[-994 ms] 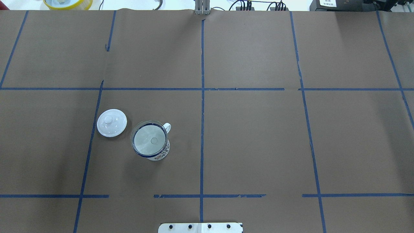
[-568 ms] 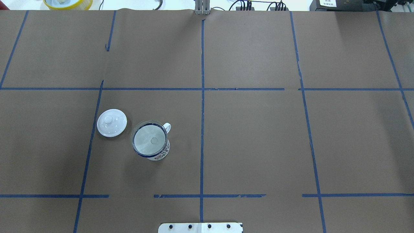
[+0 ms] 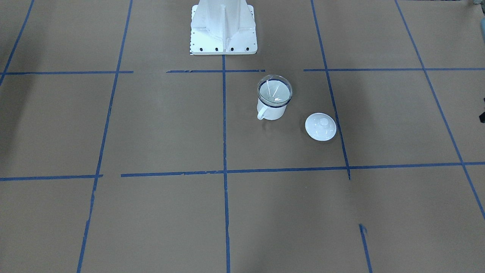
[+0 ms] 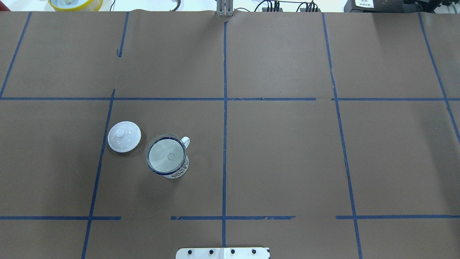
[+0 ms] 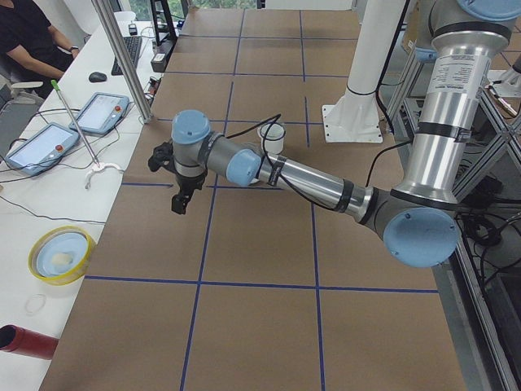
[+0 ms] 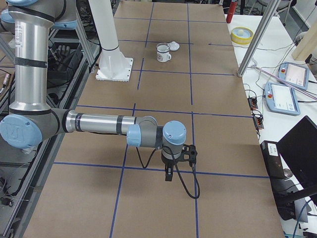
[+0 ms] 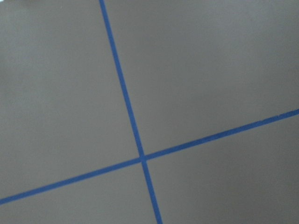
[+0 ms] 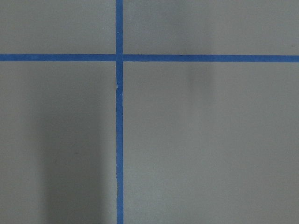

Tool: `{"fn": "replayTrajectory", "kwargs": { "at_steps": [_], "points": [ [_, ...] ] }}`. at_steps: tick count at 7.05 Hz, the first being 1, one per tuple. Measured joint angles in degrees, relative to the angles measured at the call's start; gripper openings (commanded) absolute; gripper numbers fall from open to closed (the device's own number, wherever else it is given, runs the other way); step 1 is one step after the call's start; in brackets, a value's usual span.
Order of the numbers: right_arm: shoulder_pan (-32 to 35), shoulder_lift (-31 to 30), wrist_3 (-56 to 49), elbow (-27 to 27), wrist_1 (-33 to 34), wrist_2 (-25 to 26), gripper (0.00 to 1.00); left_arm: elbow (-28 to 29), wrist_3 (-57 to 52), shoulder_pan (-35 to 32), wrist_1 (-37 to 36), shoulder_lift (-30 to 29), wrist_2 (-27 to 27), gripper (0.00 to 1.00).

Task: Remove funnel from cup

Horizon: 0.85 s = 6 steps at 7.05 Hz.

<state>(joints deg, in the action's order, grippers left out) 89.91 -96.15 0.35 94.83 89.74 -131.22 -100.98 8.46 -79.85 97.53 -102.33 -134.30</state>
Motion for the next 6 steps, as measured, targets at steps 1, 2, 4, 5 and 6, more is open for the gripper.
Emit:
{"fn": "replayTrajectory", "kwargs": {
  "at_steps": [1,2,4,5,6],
  "points": [
    [0.0,0.0,0.0,0.0,0.0,0.0,1.0,-2.8,6.6,3.7,0.0,-2.4,0.3,1.0],
    [0.0,0.0,0.0,0.0,0.0,0.0,1.0,-6.0,11.5,6.8,-0.1,-3.7,1.2,1.0],
    [0.0,0.0,0.0,0.1,0.0,0.0,1.0,-10.0,22.6,12.5,-0.3,-4.9,2.7,1.0],
    [0.0,0.0,0.0,0.1,0.0,0.0,1.0,-10.9,30.0,16.2,-0.3,-6.0,3.8,1.0],
    [0.0,0.0,0.0,0.1,0.0,0.0,1.0,-11.7,37.2,20.3,-1.1,-7.1,6.0,1.0]
  ]
}}
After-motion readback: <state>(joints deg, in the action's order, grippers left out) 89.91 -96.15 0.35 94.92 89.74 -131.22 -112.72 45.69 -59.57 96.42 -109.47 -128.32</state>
